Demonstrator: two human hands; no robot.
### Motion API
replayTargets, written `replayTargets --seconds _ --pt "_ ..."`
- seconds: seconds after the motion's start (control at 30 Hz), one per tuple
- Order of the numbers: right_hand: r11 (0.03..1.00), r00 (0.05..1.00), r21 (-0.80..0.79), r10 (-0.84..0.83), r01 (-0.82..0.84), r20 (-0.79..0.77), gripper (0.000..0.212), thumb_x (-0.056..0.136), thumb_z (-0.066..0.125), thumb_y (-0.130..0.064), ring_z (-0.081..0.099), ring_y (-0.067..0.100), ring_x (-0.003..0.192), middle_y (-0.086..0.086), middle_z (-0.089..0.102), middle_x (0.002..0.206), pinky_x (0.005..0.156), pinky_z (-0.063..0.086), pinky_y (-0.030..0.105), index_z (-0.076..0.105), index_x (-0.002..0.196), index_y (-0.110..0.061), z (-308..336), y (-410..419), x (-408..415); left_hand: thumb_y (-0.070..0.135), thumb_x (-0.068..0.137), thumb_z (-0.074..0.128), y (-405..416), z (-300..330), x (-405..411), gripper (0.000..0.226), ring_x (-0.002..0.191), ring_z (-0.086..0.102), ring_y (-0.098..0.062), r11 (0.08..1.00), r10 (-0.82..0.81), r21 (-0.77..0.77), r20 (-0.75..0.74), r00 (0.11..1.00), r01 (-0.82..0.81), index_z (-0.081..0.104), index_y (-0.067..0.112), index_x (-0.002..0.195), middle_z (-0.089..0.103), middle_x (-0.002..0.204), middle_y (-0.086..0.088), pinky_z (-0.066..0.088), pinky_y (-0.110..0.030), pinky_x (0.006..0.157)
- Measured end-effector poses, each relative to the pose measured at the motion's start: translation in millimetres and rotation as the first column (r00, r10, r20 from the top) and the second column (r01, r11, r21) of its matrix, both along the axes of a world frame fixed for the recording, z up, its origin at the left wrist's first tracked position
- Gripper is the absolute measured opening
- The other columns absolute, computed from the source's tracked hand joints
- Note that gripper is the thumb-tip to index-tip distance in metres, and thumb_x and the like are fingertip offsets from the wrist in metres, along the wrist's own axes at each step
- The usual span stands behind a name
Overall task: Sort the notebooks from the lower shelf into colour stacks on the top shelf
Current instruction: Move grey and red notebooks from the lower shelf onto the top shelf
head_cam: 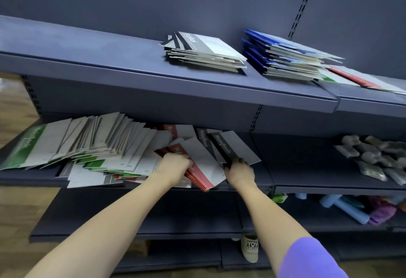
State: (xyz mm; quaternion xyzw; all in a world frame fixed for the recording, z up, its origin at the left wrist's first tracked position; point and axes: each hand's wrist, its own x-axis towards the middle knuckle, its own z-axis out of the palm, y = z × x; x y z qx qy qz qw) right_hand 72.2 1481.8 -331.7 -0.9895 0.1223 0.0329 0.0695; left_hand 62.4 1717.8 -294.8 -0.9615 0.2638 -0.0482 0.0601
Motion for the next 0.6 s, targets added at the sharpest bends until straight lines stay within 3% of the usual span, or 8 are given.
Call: replayTargets --seconds 0.13,0.27,0.43,0.6 --pt "0.961 0.996 -0.265 0.081 -0.084 -0.020 0.036 0.101 0.048 -0.018 0.054 0.033 0.121 0.014 0.053 0.136 0.095 0.047 0.039 0.050 0.137 -0.010 4 -3 2 0.012 0.085 0.061 -5 -1 2 0.035 0.106 0.062 -0.021 1.000 0.015 -0.005 -0.011 1.000 -0.015 0.069 0.026 0.116 0.066 0.116 0.005 0.050 -0.032 0.078" --pt "0.896 0.984 -0.408 0.164 -0.177 -0.067 0.033 0.095 0.053 -0.004 0.063 0.029 0.111 0.012 0.062 0.125 0.087 0.050 0.035 0.060 0.126 -0.009 7 -1 1 0.011 0.086 0.060 -10 -3 4 0.034 0.106 0.062 -0.022 1.000 0.025 -0.012 -0.007 1.000 -0.025 0.069 0.026 0.115 0.066 0.116 0.005 0.043 -0.031 0.073" --pt "0.865 0.978 -0.459 0.198 -0.204 -0.060 0.029 0.092 0.055 0.001 0.067 0.026 0.105 0.010 0.066 0.118 0.079 0.051 0.031 0.060 0.119 -0.007 16 2 -2 0.011 0.085 0.059 -10 -5 3 0.033 0.105 0.060 -0.019 0.996 0.033 -0.086 -0.016 0.999 -0.034 0.071 0.030 0.109 0.066 0.110 0.007 0.043 -0.028 0.072" --pt "0.919 0.977 -0.345 0.212 -0.192 0.020 0.027 0.094 0.055 -0.007 0.069 0.028 0.101 0.010 0.068 0.114 0.066 0.044 0.030 0.053 0.121 -0.005 14 -10 -8 0.012 0.085 0.059 -18 -8 -2 0.035 0.106 0.060 -0.020 0.997 -0.015 -0.078 -0.028 0.999 0.013 0.069 0.028 0.114 0.065 0.112 0.007 0.044 -0.029 0.073"
